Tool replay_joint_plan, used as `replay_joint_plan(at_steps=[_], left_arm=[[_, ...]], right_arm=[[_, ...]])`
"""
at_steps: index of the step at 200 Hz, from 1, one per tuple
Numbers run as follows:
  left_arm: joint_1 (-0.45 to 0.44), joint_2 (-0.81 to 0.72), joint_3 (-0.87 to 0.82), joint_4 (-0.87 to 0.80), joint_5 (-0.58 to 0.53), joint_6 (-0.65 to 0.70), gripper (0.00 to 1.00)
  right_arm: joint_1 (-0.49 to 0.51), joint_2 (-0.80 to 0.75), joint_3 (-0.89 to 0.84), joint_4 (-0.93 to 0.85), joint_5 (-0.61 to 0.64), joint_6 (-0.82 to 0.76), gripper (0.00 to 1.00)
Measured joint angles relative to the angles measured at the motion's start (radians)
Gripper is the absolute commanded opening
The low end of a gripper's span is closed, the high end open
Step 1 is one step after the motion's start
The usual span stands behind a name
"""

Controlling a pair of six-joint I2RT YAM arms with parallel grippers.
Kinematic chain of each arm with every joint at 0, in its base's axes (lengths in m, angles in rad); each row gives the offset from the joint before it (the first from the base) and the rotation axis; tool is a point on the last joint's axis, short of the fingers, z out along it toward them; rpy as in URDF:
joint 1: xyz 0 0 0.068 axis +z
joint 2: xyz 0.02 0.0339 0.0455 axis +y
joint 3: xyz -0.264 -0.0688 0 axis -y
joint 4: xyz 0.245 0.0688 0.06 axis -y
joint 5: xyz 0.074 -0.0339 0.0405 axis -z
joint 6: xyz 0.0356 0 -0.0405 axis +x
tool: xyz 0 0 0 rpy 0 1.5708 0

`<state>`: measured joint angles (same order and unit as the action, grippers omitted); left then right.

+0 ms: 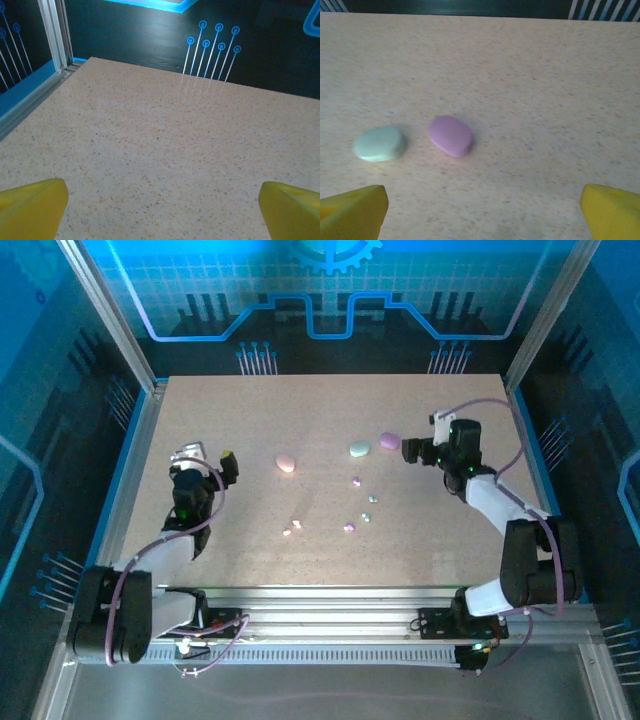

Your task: Insert the wireless bluetooth earbuds into the charging case

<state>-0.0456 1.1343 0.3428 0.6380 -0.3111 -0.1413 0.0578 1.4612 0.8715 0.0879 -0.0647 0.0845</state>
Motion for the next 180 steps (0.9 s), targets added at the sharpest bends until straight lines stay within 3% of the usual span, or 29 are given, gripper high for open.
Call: replay_joint_plan(at_steps=[40,77,111,180], left_arm=[[0.002,-0.139,0.09,-0.249,0.021,-0.206,0.99],[0.005,-0.174,0.117,-0.344,0.127,-0.359,0.99],[-0.004,-0.099,0.167,-0.407,0.264,-0.464,0.99],[-0.226,0.061,0.268,-0.425,0.343,-0.478,0.99]], right_arm=[[0.006,0.183,0.257,-0.241,-0.179,0.032,0.91],[0.021,0.383,0.443,-0.419,-0.215,0.043,0.87],[0.023,0.531,0.615,-0.509,-0.224,0.047,0.83],[0.027,0.791,0.971,-0.721,-0.247,0.0,0.77]])
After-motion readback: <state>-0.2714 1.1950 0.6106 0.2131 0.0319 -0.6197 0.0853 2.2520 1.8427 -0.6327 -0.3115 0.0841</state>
